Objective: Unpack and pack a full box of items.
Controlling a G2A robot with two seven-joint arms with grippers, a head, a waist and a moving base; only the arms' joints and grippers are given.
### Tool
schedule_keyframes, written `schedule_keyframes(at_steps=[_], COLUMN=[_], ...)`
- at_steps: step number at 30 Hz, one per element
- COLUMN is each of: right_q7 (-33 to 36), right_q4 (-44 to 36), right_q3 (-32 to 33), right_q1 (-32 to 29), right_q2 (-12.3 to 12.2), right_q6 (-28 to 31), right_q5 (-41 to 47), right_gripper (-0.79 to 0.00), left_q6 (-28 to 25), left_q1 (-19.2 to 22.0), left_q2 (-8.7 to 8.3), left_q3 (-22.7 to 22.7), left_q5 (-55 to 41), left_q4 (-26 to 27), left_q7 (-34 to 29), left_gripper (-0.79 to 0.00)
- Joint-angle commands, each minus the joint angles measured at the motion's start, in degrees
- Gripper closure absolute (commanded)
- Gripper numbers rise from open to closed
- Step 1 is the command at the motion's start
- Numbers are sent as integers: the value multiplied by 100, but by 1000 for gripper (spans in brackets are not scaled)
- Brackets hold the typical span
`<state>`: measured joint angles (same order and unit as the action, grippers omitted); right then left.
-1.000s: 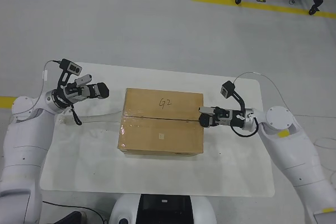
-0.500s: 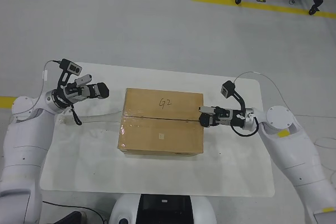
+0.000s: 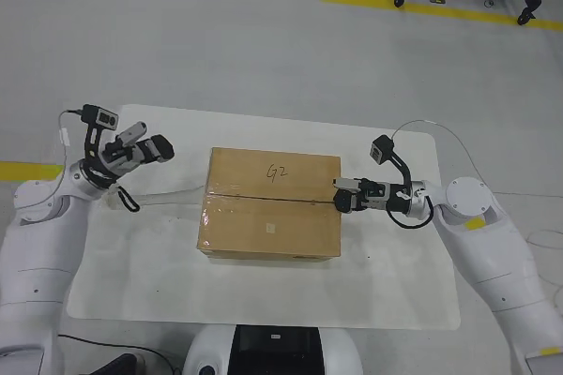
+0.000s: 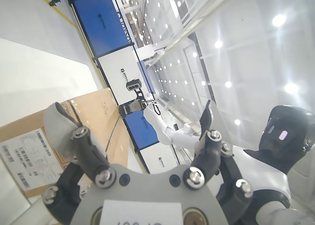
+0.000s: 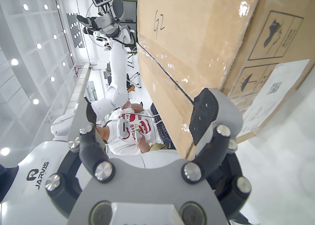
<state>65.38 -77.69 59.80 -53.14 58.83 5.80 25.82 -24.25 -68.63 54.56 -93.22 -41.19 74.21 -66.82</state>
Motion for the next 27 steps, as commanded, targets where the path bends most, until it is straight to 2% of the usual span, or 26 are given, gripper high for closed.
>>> schedule_keyframes(at_steps=[1,9,13,17,20,27], right_q7=[0,0,0,0,0,0], right_q4=[0,0,0,0,0,0], right_q3=[0,0,0,0,0,0], right_q1=[0,0,0,0,0,0], right_q2=[0,0,0,0,0,0], right_q6=[0,0,0,0,0,0], right_q5=[0,0,0,0,0,0], right_gripper=[-785,-785,-785,-785,-785,-785], left_q6=[7,-267,-666,-748,-748,-748], left_q1=[-272,-1305,-1716,-2051,-2212,-2212], left_q2=[-2,21,28,68,101,101], left_q3=[-95,-501,-710,-704,-624,-624], left_q5=[-57,-251,772,1503,1740,1740], left_q4=[166,932,1285,1726,1955,1955], left_q7=[151,747,1551,2303,2637,2637], left_gripper=[-785,-785,-785,-785,-785,-785])
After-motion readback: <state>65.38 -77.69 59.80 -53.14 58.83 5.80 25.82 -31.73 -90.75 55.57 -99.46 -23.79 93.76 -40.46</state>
